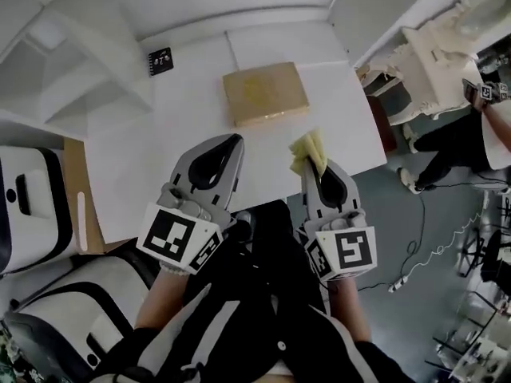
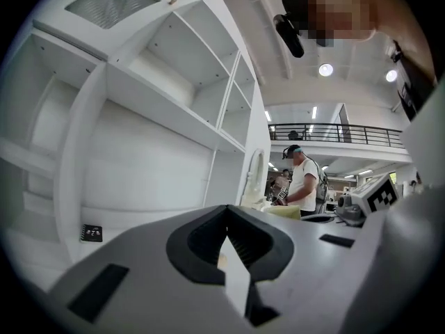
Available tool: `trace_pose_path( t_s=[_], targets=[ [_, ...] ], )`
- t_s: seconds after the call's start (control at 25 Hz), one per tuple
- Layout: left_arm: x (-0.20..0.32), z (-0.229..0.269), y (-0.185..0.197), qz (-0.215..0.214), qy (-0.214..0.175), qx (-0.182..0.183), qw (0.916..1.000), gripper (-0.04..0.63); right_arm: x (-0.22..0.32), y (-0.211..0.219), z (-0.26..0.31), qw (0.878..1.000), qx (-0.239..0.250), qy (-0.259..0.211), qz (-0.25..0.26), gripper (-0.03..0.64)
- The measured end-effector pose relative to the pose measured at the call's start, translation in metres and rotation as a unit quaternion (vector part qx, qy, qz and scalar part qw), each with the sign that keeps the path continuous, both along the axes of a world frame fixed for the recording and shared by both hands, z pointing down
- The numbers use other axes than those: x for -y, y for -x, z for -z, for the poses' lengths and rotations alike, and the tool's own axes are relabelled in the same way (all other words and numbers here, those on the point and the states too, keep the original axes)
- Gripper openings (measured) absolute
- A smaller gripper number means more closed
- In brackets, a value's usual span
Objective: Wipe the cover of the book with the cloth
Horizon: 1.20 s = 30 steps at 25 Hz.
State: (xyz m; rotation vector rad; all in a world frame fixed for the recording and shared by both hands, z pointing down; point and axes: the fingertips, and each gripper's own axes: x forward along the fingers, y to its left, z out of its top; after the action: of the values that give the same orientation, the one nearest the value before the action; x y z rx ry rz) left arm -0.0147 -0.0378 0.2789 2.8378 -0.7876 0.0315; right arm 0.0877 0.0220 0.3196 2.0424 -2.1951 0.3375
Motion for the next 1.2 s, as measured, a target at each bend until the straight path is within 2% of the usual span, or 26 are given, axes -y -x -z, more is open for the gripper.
trace_pose_path(
  t_s=[0.24,0.52,0.88,1.2],
  targets=[
    [0.023,-0.007,-0.003,0.055,0.01,0.008,0.9984,0.0,0.029,-0.012,-0.006,0.999,-0.001,0.013,0.053,0.038],
    [0.05,-0.018,-0.016,0.118,0.028,0.016,0.9925,0.0,0.067,-0.032,-0.017,0.992,0.004,0.028,0.121,0.038],
    [0.063,-0.023,-0.015,0.216,0.03,0.028,0.9755,0.0,0.102,-0.037,-0.025,0.976,0.013,0.034,0.214,0.038],
    [0.066,-0.035,-0.027,0.26,0.036,0.032,0.9645,0.0,0.114,-0.047,-0.022,0.963,0.01,0.03,0.267,0.038]
  ],
)
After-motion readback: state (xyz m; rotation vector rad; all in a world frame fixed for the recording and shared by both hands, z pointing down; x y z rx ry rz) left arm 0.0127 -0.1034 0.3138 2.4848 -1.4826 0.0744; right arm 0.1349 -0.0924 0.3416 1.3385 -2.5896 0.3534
